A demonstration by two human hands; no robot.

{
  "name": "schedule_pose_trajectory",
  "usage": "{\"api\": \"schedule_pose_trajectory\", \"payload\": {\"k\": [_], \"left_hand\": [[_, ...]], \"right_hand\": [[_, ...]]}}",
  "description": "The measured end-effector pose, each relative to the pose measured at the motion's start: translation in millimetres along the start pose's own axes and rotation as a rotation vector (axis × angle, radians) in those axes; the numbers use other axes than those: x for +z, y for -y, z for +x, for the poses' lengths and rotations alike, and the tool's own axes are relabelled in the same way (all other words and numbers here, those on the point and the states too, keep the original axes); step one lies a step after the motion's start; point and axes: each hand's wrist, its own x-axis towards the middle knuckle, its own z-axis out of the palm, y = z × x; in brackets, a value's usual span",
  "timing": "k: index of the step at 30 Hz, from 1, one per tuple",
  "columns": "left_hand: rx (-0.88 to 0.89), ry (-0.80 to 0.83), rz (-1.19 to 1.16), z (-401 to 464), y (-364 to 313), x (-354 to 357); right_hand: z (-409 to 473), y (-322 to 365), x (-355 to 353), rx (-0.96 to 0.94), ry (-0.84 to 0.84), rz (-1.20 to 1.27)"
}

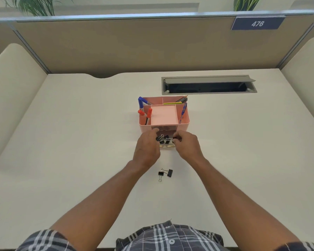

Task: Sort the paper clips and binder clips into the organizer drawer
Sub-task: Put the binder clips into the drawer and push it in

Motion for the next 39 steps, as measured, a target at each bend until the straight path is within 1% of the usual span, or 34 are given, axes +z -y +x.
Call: {"api": "schedule_pose_trajectory", "payload": {"k": [4,9,11,13,16,18,21,24,27,31,33,36,38,39], "left_hand": [[-0.030,0.008,-0.007,11,-4,4],[0.052,-0.073,-0.014,-8,2,0],[0.062,-0.066,0.004,-29,8,2],[0.043,0.001,0.032,-55,13,10],[-0.018,0.114,0.064,-88,20,25],[-0.008,0.163,0.098,-98,20,33],[0.008,0.208,0.138,-98,17,36],[0.017,0.200,0.140,-91,14,35],[0.056,0.145,0.125,-83,12,29],[0.114,0.025,0.068,-59,4,15],[0.121,-0.011,0.098,-36,-1,9],[0.165,-0.013,0.133,-5,-10,4],[0.159,0.020,0.118,10,-15,4],[0.154,0.038,0.107,15,-16,6]], "right_hand": [[10,12,9,-0.046,0.018,-0.120],[-4,6,4,-0.052,-0.014,-0.016],[-18,-4,3,-0.053,0.000,-0.046],[-34,-18,8,-0.025,0.102,-0.134],[-57,-37,19,0.015,0.338,-0.296],[-70,-45,29,-0.025,0.378,-0.345],[-80,-48,38,-0.120,0.316,-0.369],[-80,-48,40,-0.125,0.267,-0.367],[-74,-47,35,-0.097,0.213,-0.345],[-55,-31,20,-0.130,0.024,-0.234],[-39,-19,14,-0.167,-0.045,-0.233],[-14,-3,9,-0.195,-0.039,-0.278],[1,4,10,-0.174,-0.010,-0.299],[6,7,10,-0.155,0.000,-0.270]]}}
